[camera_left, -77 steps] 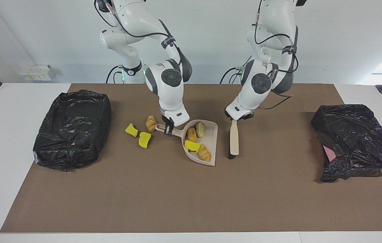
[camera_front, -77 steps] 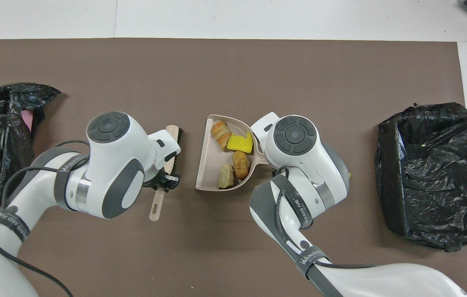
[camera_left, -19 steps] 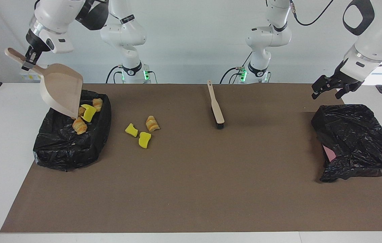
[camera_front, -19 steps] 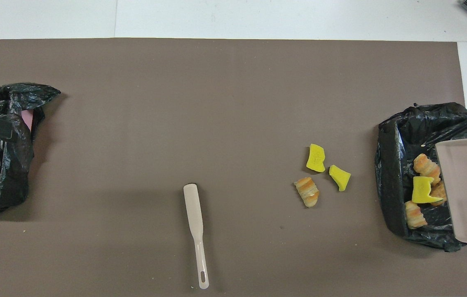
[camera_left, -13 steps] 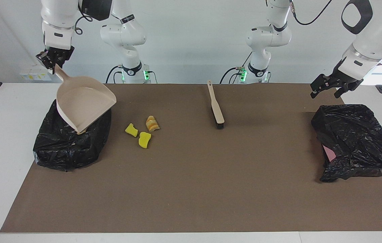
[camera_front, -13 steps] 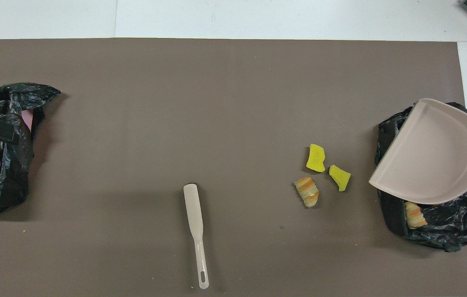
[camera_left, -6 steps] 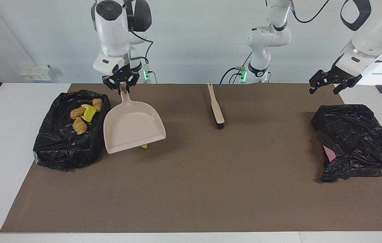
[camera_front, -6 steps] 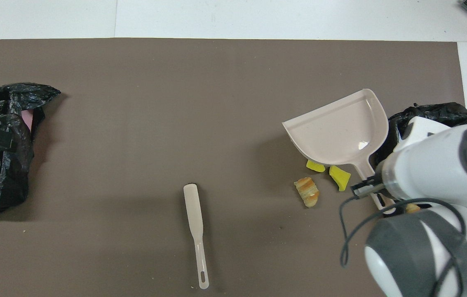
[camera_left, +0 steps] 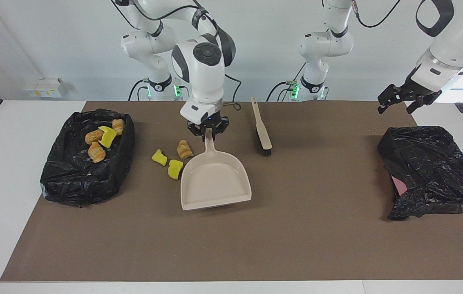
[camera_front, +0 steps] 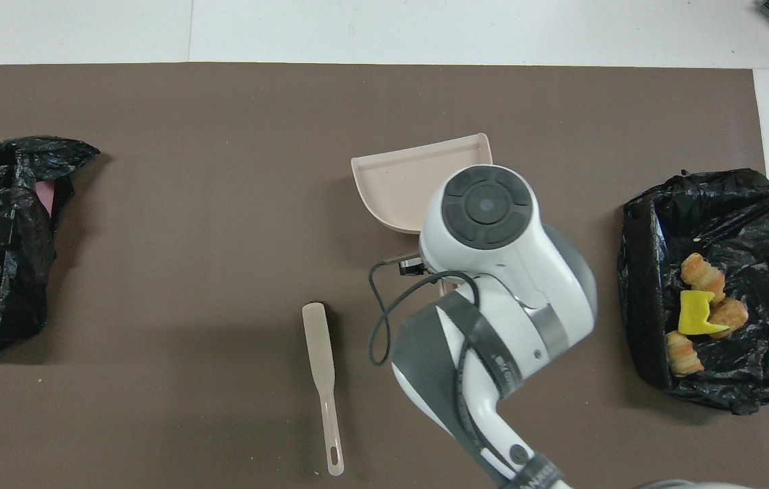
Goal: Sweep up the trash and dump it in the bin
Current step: 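Bring the empty dustpan back and set it on the mat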
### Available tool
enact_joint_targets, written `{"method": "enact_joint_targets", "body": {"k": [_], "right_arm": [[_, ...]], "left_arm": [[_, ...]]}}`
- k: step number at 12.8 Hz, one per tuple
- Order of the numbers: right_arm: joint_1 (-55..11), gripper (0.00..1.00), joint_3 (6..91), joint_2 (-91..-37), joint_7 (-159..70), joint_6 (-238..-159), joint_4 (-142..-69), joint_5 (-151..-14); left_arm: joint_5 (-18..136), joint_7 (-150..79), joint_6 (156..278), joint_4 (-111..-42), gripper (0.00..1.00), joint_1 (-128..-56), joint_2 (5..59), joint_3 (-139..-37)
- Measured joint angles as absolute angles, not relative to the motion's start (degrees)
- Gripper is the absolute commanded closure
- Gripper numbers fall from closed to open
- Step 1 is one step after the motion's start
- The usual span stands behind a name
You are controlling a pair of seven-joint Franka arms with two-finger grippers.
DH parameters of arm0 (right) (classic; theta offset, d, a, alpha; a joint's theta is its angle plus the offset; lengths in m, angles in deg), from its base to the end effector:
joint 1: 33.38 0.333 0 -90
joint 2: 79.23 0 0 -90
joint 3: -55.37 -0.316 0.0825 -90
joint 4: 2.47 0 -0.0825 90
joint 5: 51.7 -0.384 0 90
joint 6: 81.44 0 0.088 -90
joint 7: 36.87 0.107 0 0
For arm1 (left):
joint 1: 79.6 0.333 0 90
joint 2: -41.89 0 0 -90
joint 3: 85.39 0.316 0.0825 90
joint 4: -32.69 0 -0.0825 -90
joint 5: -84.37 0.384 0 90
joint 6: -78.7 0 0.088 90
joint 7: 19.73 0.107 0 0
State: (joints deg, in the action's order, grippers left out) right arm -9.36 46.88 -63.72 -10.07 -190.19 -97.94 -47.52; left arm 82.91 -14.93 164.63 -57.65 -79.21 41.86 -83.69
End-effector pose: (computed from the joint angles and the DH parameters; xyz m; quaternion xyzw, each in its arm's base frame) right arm 0.5430 0.3304 0.4463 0.9979 0.0598 -0.0083 0.0215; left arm 0.5464 0.0171 0.6155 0.9989 -0.0240 -0.0379 0.0150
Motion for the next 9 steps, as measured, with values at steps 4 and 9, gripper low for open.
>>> {"method": "enact_joint_targets", "body": {"k": [4,9], "right_arm": [[-1.8,1.0,47.0,-50.1,1.8,-193.1,-84.9,-44.1],[-0.4,0.59,47.1,-42.2,4.6,-200.8,-81.2,-42.2]], "left_arm": [[82.9,-14.9,164.6,-57.7,0.0,-79.2,41.9,-83.6],[82.9,-14.9,164.6,-57.7,0.0,-79.2,41.9,-83.5]]}}
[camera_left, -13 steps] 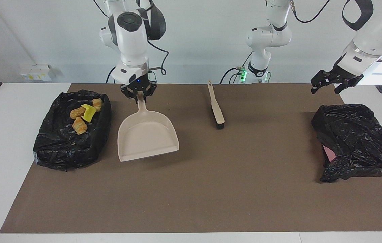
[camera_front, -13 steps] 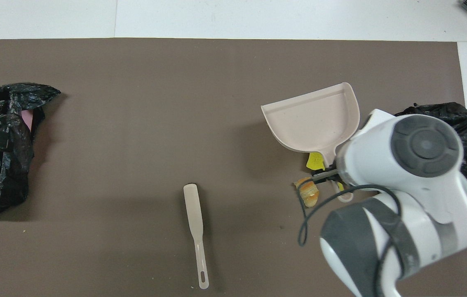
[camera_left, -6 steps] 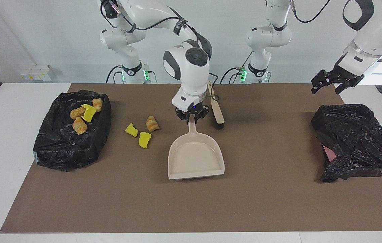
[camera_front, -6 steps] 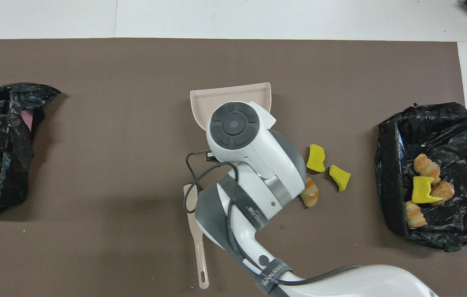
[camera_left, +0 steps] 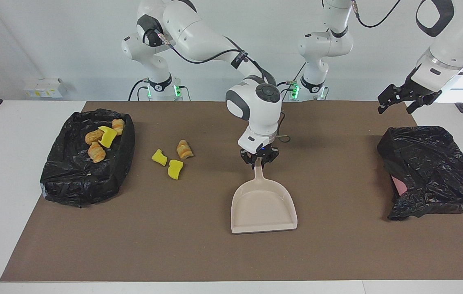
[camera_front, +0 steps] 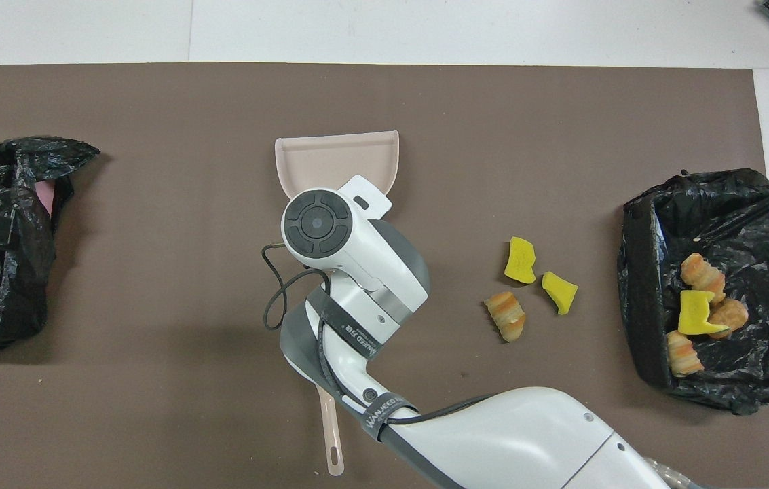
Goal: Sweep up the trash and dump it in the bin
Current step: 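Bring the empty dustpan back and set it on the mat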
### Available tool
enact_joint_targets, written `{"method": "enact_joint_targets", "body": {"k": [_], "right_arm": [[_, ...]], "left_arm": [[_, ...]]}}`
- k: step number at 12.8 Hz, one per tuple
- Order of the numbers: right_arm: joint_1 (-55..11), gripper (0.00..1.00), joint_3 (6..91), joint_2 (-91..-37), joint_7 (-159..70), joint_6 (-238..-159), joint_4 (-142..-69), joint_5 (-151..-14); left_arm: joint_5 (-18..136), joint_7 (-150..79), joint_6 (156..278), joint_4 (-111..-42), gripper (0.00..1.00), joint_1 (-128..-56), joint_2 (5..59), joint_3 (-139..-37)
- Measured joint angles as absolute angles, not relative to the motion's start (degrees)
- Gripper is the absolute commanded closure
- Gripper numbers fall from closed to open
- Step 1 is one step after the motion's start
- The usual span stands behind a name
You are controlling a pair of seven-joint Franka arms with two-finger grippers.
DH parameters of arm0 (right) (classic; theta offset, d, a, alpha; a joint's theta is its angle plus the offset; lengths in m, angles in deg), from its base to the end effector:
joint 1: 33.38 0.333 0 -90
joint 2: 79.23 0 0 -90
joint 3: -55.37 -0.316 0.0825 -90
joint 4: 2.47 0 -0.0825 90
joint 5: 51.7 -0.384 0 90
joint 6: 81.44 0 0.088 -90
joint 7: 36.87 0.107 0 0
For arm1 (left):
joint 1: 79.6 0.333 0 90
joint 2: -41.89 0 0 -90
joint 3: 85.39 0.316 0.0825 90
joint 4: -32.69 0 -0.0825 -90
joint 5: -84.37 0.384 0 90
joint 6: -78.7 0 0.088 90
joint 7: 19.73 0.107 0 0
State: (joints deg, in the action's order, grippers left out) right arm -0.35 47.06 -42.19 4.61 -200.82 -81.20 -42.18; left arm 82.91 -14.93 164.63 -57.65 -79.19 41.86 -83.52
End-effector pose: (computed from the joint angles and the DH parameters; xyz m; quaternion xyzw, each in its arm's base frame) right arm 0.5699 0.4606 0.3452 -0.9987 -0.0210 -0.0466 0.0002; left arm 0.5463 0.0189 0.6155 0.9989 -0.0224 -0.0379 0.0151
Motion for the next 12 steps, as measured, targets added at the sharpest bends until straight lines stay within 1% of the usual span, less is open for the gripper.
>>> {"method": "enact_joint_targets", "body": {"k": [1,2,4,6,9,12], "right_arm": [[-0.2,0.1,47.1,-42.1,4.6,-200.8,-80.9,-42.1],[0.0,0.0,47.1,-42.1,4.6,-200.8,-80.5,-42.0],[0.6,0.0,47.0,-43.6,4.6,-200.1,-80.5,-42.0],[1.1,0.0,46.8,-48.5,4.6,-197.7,-82.8,-42.0],[1.7,0.0,45.4,-58.3,4.6,-196.8,-91.9,-45.1],[3.9,0.0,44.1,-67.6,4.6,-196.4,-103.5,-48.7]], "left_arm": [[82.9,-14.9,164.6,-57.7,0.0,-79.2,41.9,-83.5],[82.9,-14.9,164.6,-57.7,0.0,-79.2,41.9,-83.5],[82.9,-14.9,164.6,-57.7,0.0,-79.2,41.9,-83.5],[82.9,-14.9,164.6,-57.7,0.0,-79.2,41.9,-83.6],[82.9,-14.9,164.6,-57.7,0.0,-79.2,41.9,-83.5],[82.9,-14.9,164.8,-57.7,0.0,-79.5,42.0,-84.3]]}}
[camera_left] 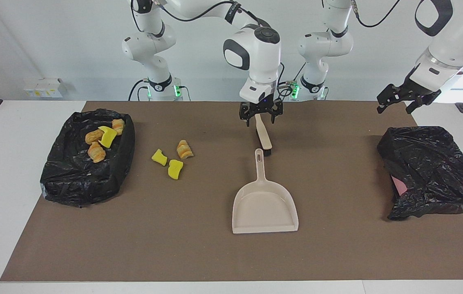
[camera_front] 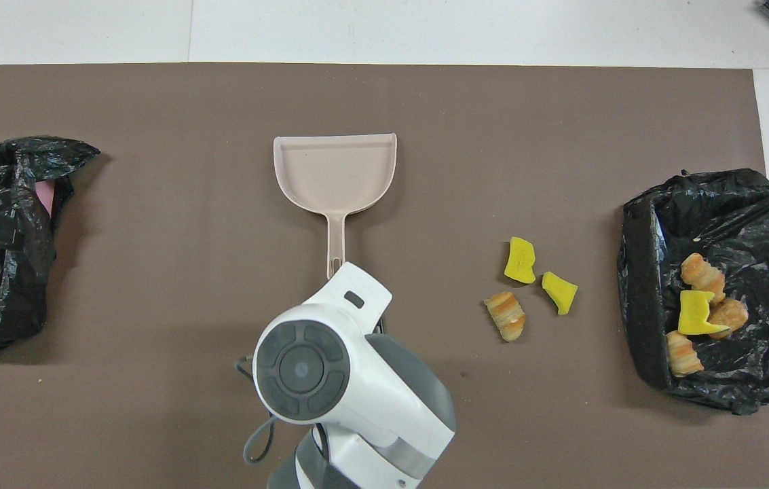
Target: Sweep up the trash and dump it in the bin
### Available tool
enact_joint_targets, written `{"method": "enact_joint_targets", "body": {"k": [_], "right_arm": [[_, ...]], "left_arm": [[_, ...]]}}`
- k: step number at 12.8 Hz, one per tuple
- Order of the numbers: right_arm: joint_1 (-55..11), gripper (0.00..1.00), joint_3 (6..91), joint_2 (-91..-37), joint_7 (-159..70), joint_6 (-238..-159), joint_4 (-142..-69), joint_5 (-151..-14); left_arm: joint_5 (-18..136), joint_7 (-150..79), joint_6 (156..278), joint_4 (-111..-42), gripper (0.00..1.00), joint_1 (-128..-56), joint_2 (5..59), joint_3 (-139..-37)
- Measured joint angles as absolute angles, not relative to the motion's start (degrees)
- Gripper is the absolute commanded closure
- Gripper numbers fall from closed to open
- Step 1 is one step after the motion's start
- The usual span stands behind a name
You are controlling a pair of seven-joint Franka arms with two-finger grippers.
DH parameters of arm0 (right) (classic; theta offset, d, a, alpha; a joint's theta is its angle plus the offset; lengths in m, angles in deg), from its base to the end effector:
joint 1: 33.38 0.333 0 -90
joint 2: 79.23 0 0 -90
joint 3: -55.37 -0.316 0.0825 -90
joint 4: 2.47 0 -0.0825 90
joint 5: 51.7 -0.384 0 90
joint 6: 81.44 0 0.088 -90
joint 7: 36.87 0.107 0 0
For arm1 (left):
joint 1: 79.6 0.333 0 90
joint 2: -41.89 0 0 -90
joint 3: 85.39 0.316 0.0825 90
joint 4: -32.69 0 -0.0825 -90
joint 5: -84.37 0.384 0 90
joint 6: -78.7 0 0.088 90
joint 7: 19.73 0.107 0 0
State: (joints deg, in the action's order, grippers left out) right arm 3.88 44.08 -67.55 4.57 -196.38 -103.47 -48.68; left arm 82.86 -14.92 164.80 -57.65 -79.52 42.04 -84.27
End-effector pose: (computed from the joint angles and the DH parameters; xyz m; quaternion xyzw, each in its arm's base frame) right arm 0.4199 0.4598 0.4526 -0.9973 -0.0701 -0.0185 0.0124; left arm 0.5460 0.0085 0.6175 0.9988 -0.0319 -0.0349 0.0150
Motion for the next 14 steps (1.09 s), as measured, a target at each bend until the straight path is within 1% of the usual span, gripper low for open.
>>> {"method": "enact_joint_targets", "body": {"k": [3,6,8,9,11,12,14], "right_arm": [[7.1,0.0,43.6,-73.2,2.6,-198.7,-114.2,-53.4],[10.5,0.0,43.5,-73.5,2.4,-206.0,-120.8,-53.7],[11.5,0.0,43.5,-72.5,2.4,-207.9,-122.4,-53.7],[11.8,0.03,43.5,-72.0,2.4,-208.0,-122.7,-53.7],[12.1,0.18,43.5,-71.5,2.3,-208.0,-123.0,-53.7],[12.3,0.23,43.5,-71.4,2.3,-208.0,-123.0,-53.7],[12.7,0.24,43.5,-71.2,2.3,-208.1,-123.3,-53.7]], "left_arm": [[82.8,-15.1,166.1,-57.8,0.0,-82.9,41.9,-84.7],[82.8,-17.2,173.0,-60.2,0.0,-88.2,40.6,-84.9],[82.8,-17.9,179.2,-62.7,0.0,-91.3,39.3,-85.0],[82.8,-18.0,181.0,-63.4,0.0,-92.2,38.6,-85.1],[82.8,-19.1,183.9,-63.7,0.0,-94.3,36.6,-85.0],[82.8,-20.5,185.4,-63.7,0.0,-95.5,35.3,-85.0],[82.9,-24.5,188.8,-63.7,0.0,-98.7,31.7,-85.1]]}}
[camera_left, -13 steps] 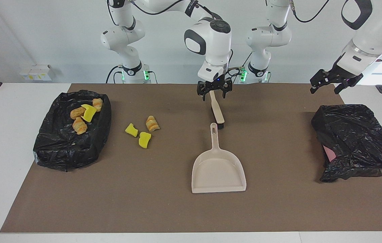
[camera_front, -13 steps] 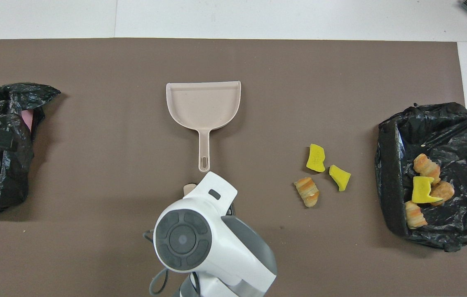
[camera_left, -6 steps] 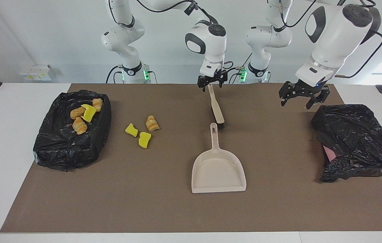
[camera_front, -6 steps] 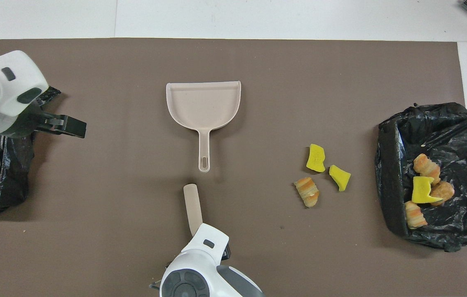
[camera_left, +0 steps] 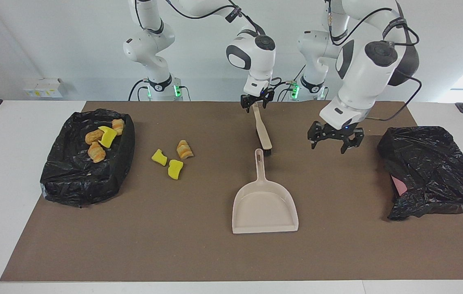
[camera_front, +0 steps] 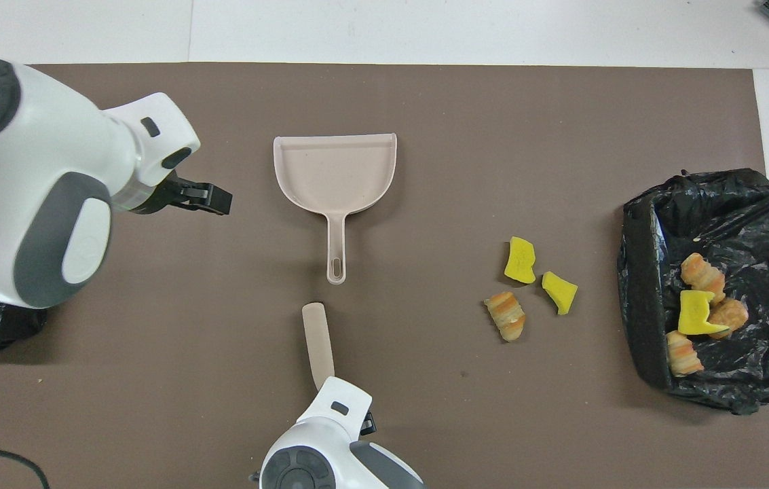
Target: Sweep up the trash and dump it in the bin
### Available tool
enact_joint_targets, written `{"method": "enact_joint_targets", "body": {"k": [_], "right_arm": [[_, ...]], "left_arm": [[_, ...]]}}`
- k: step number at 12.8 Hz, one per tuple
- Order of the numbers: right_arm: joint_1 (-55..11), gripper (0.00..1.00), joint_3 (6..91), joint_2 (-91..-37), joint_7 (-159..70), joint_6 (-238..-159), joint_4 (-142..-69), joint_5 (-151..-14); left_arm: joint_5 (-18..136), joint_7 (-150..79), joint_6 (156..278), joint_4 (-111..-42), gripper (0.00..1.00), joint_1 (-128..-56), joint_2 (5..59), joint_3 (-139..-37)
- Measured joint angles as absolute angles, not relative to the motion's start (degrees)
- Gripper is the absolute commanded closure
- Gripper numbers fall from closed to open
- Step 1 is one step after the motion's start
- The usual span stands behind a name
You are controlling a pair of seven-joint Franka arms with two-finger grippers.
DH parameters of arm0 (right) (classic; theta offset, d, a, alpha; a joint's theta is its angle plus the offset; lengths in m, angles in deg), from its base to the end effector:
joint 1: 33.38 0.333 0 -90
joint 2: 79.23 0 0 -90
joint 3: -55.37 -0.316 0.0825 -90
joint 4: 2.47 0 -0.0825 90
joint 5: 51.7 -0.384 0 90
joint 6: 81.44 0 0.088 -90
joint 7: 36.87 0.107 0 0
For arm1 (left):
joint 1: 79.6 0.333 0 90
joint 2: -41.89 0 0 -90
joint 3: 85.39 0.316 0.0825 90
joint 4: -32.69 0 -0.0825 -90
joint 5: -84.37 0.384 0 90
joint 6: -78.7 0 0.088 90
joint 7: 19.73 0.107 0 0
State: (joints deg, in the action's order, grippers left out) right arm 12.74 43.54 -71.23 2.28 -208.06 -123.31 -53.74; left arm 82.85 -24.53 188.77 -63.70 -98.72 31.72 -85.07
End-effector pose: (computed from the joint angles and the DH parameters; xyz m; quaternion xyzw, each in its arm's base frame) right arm 0.2976 0.4747 0.3492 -0.9878 -0.1518 0.0332 0.0053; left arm 0.5891 -0.2027 0.4977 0.9925 -0.1177 0.0275 0.0181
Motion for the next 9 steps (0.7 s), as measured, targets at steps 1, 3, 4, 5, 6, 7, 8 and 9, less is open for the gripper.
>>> {"method": "enact_joint_targets", "body": {"k": [1,3,4,5,6,7,8,9], "right_arm": [[12.8,0.25,43.5,-71.2,2.3,-208.2,-123.5,-53.7],[12.8,0.36,43.5,-71.2,2.3,-208.6,-123.7,-53.7],[12.7,0.59,43.5,-71.2,2.3,-208.7,-123.8,-53.7],[12.7,0.8,43.5,-71.2,2.3,-208.7,-123.9,-53.7],[12.7,0.99,43.5,-71.2,2.3,-208.7,-123.9,-53.7],[12.7,1.0,43.5,-71.2,2.3,-208.7,-123.9,-53.7],[12.7,1.0,43.5,-71.2,2.3,-208.7,-123.9,-53.7],[12.7,1.0,43.6,-71.2,2.2,-208.7,-123.8,-53.8]], "left_arm": [[82.9,-27.0,190.9,-63.7,0.0,-100.6,29.6,-85.1],[82.9,-32.0,196.1,-63.6,0.0,-104.4,25.0,-85.1],[82.9,-33.9,198.5,-63.6,0.0,-106.0,23.1,-85.1],[82.9,-35.7,200.8,-63.5,0.0,-107.3,21.7,-85.1],[82.9,-37.3,202.4,-63.5,0.0,-108.3,20.7,-85.1],[82.9,-38.4,203.0,-63.5,0.0,-109.2,20.0,-85.1],[82.9,-39.4,203.2,-63.5,0.0,-110.1,19.5,-85.1],[82.9,-40.2,203.2,-63.5,0.02,-110.7,19.0,-85.1]]}}
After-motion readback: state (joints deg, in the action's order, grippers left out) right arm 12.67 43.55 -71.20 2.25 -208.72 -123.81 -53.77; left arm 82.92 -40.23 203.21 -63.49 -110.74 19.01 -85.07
